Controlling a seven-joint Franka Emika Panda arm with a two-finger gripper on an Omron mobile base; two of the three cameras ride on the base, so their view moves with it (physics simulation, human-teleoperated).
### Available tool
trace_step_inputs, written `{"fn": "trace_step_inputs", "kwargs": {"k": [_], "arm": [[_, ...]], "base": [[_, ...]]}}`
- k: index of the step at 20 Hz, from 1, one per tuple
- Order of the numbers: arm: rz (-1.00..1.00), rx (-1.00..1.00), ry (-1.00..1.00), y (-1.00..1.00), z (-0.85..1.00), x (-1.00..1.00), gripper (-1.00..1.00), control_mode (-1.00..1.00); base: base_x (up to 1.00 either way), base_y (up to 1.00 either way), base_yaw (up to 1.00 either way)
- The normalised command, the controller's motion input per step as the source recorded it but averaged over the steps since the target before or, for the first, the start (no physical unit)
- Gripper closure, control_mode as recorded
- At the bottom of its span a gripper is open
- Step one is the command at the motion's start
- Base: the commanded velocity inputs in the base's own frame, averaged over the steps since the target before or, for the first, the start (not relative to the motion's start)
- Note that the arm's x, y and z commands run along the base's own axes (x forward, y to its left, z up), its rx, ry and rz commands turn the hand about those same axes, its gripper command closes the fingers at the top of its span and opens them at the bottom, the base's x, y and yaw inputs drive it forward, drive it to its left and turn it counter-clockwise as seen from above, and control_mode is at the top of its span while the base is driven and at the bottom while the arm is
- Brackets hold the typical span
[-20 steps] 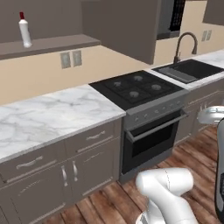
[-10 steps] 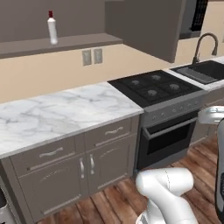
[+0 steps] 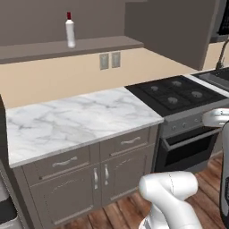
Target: Open the cabinet directly in front. Then move the liquor and the mug to the dining counter with the candle on it.
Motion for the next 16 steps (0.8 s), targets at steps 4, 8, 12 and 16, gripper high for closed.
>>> {"fn": "trace_step_inputs", "kwargs": {"k": [4,8,12,16], "arm": [[0.00,0.00,0.00,0.00,0.00,0.00,-1.00,1.00],[0.00,0.00,0.00,0.00,0.00,0.00,-1.00,1.00],[0.00,0.00,0.00,0.00,0.00,0.00,-1.00,1.00],[0.00,0.00,0.00,0.00,0.00,0.00,-1.00,1.00]], "base": [[0.50,0.31,0.14],[0.46,0.34,0.13],[0.46,0.30,0.13],[0.51,0.32,0.11]]}}
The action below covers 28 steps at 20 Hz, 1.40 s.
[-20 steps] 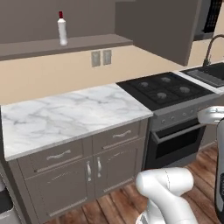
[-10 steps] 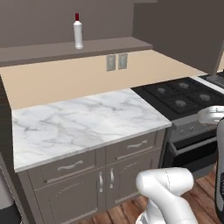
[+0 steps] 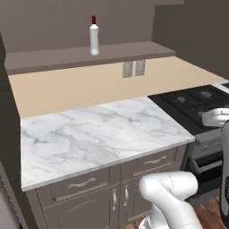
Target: Open the cabinet directly in front. Then move the liquor and the mug to the dining counter with the candle on it.
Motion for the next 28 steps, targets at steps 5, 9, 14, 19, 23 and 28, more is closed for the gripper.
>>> {"fn": "trace_step_inputs", "kwargs": {"k": [5,9,14,19,23,28], "arm": [[0.00,0.00,0.00,0.00,0.00,0.00,-1.00,1.00],[0.00,0.00,0.00,0.00,0.00,0.00,-1.00,1.00],[0.00,0.00,0.00,0.00,0.00,0.00,-1.00,1.00],[0.00,0.00,0.00,0.00,0.00,0.00,-1.00,1.00],[0.00,0.00,0.00,0.00,0.00,0.00,-1.00,1.00],[0.00,0.00,0.00,0.00,0.00,0.00,-1.00,1.00]], "base": [[0.34,0.33,0.10],[0.28,0.32,0.10],[0.19,0.26,0.12],[0.10,0.23,0.14],[0.23,0.26,0.13],[0.34,0.22,0.13]]}}
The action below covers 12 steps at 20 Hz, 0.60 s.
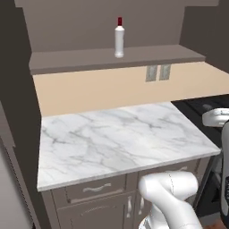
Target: Open the cabinet directly in front. Then move the liquor and the mug to the dining counter with the candle on it.
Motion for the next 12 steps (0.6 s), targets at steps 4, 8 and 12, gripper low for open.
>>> {"fn": "trace_step_inputs", "kwargs": {"k": [4,8,12], "arm": [[0.00,0.00,0.00,0.00,0.00,0.00,-1.00,1.00],[0.00,0.00,0.00,0.00,0.00,0.00,-1.00,1.00],[0.00,0.00,0.00,0.00,0.00,0.00,-1.00,1.00]], "base": [[0.32,0.24,0.12],[0.34,0.20,0.11],[0.04,0.17,0.10]]}}
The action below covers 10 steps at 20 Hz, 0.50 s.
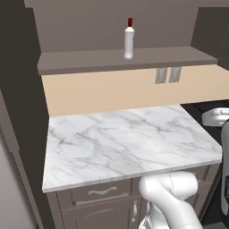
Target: Open the cabinet directly in front. Then move the liquor and the mug to the dining counter with the candle on it.
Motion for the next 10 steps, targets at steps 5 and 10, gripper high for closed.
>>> {"fn": "trace_step_inputs", "kwargs": {"k": [5,10], "arm": [[0.00,0.00,0.00,0.00,0.00,0.00,-1.00,1.00],[0.08,-0.02,0.00,0.04,-0.06,0.00,-1.00,-1.00]], "base": [[0.00,0.18,0.10],[0.00,0.03,0.02]]}}
